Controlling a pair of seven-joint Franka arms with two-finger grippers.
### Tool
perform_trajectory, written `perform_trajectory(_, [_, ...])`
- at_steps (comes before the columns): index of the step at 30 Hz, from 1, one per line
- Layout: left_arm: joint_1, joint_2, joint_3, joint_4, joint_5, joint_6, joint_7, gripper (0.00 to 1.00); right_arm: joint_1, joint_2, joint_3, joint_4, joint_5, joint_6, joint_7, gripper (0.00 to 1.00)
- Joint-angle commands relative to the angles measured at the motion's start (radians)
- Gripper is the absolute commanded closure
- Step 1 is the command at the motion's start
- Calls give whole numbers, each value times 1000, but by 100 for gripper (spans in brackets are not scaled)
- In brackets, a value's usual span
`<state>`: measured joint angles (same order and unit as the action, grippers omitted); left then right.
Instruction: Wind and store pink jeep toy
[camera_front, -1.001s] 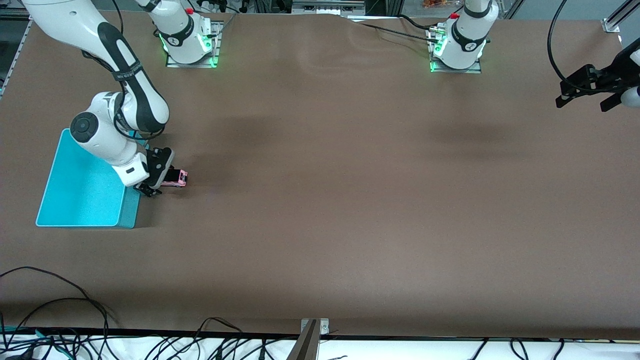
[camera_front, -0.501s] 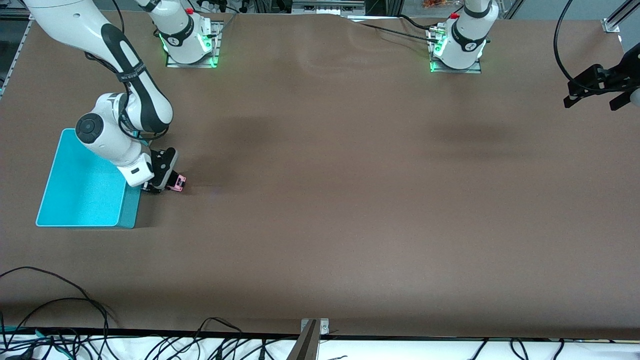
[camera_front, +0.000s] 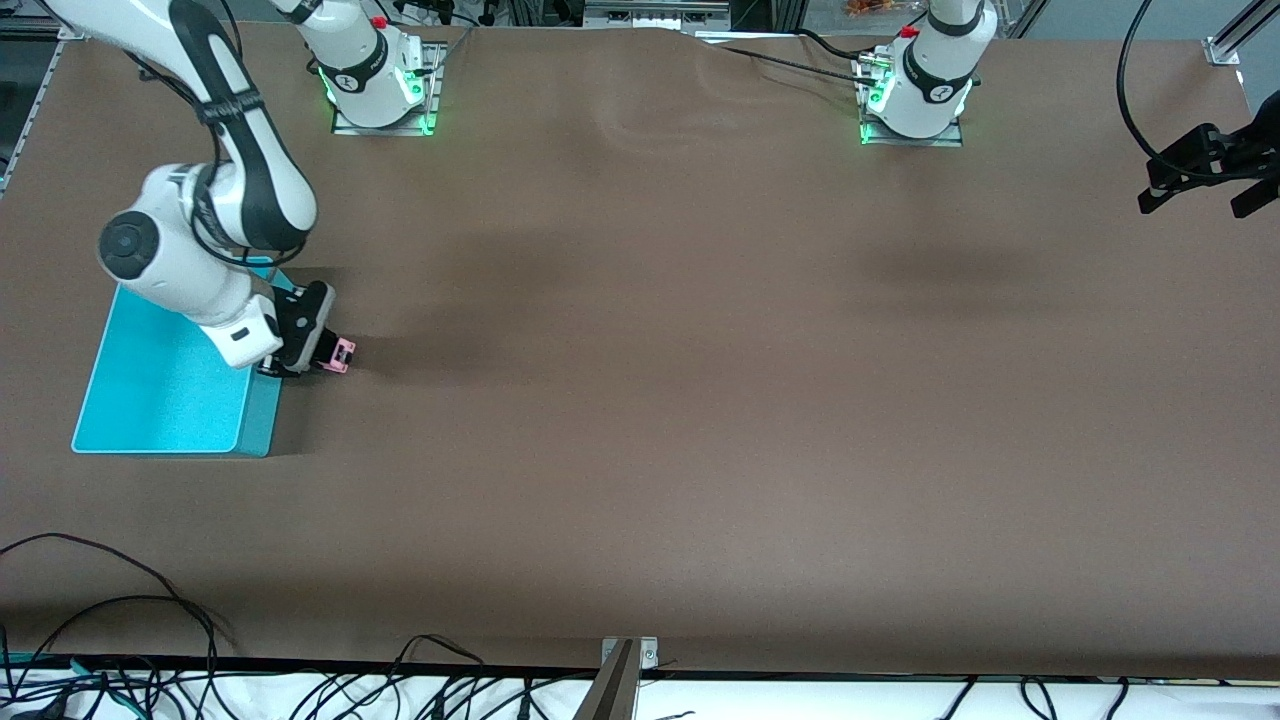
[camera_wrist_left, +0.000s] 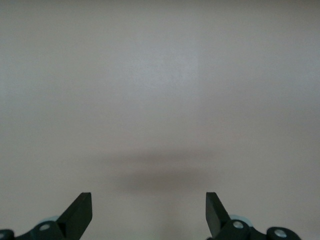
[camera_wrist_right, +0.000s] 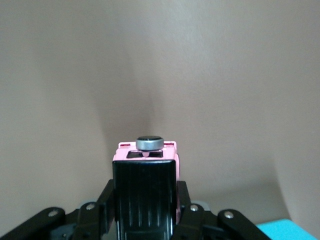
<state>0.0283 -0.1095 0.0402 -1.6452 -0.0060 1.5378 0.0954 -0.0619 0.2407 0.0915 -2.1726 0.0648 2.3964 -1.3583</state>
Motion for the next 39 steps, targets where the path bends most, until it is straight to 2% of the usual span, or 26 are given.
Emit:
perform_trajectory(1, [4,14,-3,35,21,-24,-10,0,-4,-72,-24,62,21,-180,-82,93])
perform_trajectory(9, [4,14,-2,35,21,-24,-8,0,-4,-118,-96,68,21,-240,-191,93])
perform_trajectory(18, [4,16,-2,33,21,-24,-8,0,-4,-113,-179,71,24,-246,-344,93])
perform_trajectory(31, [4,16,-2,33,21,-24,-8,0,-7,-77,-240,51,24,-234,-452,93])
perform_trajectory(39, [4,16,-2,35,21,-24,-8,0,-7,-70,-263,-9,24,-149,-487,93])
